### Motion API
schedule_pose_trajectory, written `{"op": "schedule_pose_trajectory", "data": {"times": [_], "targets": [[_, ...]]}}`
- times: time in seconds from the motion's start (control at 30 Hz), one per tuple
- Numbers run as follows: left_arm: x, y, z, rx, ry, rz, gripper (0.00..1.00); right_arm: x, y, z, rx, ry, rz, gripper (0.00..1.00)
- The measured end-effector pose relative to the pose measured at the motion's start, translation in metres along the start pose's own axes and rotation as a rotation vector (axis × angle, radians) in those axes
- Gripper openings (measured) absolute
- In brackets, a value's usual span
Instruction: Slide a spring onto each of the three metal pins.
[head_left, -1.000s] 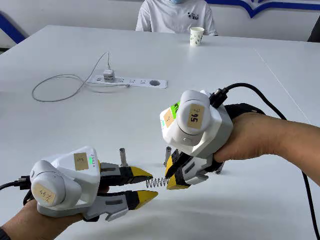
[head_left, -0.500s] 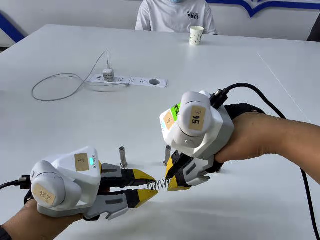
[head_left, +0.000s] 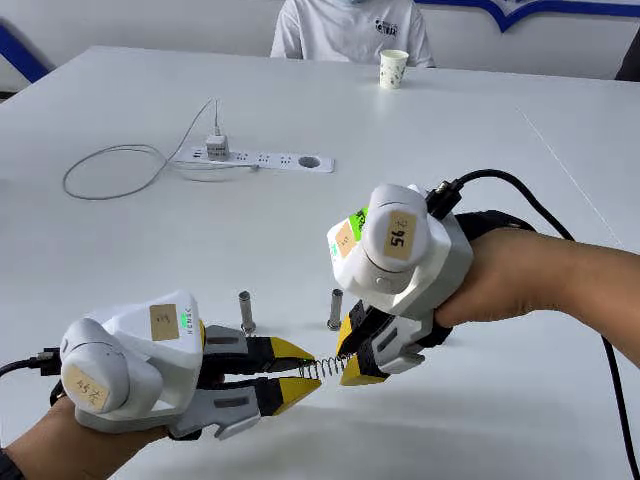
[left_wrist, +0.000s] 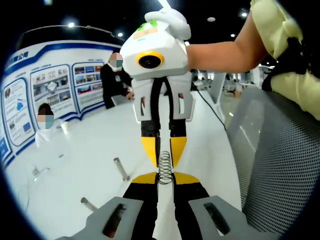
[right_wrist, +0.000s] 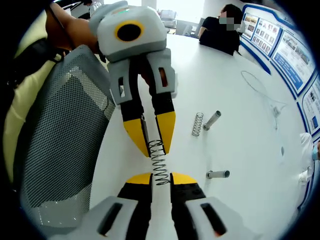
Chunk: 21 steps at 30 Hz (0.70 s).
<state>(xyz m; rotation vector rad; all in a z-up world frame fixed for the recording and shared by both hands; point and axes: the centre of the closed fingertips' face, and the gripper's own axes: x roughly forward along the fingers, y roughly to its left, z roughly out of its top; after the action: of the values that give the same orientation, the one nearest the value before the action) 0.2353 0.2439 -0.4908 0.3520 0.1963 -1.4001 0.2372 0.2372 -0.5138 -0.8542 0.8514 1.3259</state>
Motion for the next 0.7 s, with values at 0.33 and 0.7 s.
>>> {"op": "schedule_pose_trajectory", "data": {"times": [0.33,0.7], "targets": [[0.000,0.001,-0.002,-0.013,-0.002,0.003,0.10,-0.005,-0.001,0.001,0.002,-0.017,-0.011,0.13],[-0.001,0.004,-0.005,-0.023,0.006,0.014,0.10,-0.017,-0.002,0.019,-0.001,-0.058,-0.020,0.13]]}}
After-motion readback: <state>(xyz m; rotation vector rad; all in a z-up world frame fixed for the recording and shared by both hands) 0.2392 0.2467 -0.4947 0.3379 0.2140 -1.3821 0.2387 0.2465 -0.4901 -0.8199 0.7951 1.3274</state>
